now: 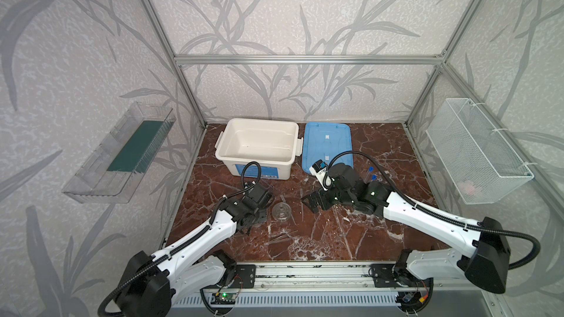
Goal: Organize the chemistry lab equipment
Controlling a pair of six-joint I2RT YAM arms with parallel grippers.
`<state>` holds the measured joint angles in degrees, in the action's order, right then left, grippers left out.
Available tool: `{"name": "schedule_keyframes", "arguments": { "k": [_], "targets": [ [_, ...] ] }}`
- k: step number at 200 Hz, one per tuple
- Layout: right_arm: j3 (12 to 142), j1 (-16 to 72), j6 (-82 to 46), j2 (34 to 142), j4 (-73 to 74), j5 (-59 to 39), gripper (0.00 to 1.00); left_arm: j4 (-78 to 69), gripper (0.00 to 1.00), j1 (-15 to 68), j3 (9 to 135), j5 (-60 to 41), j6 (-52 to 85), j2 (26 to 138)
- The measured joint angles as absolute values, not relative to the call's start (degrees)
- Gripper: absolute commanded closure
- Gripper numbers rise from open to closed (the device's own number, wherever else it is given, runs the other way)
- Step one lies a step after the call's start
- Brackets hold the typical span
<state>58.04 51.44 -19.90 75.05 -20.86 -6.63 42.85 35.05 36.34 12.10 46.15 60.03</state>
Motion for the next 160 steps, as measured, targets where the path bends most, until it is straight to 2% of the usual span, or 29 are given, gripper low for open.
{"name": "schedule_keyframes", "arguments": {
  "k": [43, 91, 105, 114, 131, 160],
  "targets": [
    [58.08, 51.44, -19.92, 75.64, -20.88, -6.5, 0.01, 43.55, 0.52, 35.05, 36.34, 12.36, 46.28, 62.54],
    [58.13, 51.44, -19.92, 75.72, -20.86, -6.48, 0.01, 43.62, 0.69, 35.0, 36.6, 12.36, 46.33, 63.77],
    [58.13, 51.44, -19.92, 75.72, -20.86, -6.46, 0.01, 43.79, 0.69, 35.0, 36.67, 12.36, 46.19, 63.79],
    [58.13, 51.44, -19.92, 75.75, -20.86, -6.46, 0.01, 43.9, 0.67, 35.03, 36.69, 12.38, 46.22, 63.79],
    [58.13, 51.44, -19.92, 75.83, -20.86, -6.46, 0.01, 44.16, 0.5, 35.0, 36.71, 12.36, 46.15, 63.79],
    [58.13, 51.44, -19.92, 76.09, -20.86, -6.44, 0.01, 44.97, 0.48, 35.03, 36.71, 12.01, 46.3, 63.59]
  ]
}}
